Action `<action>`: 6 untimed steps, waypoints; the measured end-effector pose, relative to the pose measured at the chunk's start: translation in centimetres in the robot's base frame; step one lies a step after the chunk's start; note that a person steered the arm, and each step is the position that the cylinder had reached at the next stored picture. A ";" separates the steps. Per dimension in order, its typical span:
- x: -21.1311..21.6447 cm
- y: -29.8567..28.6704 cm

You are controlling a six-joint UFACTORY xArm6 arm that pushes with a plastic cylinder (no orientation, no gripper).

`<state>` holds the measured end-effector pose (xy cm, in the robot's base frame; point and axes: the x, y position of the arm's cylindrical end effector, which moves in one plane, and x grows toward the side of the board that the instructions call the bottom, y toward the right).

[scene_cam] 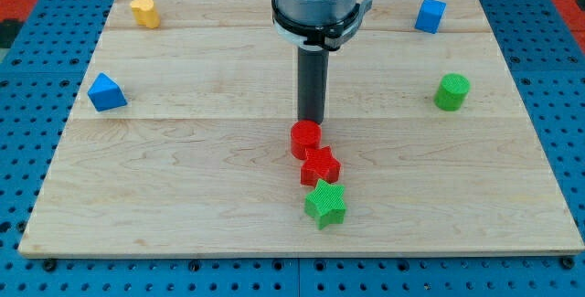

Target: Move the green circle diagonal to the red star

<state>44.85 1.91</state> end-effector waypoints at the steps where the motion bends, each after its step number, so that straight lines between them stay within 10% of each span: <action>1: 0.0 3.2; 4: -2.8 23.7; 6: -6.0 11.1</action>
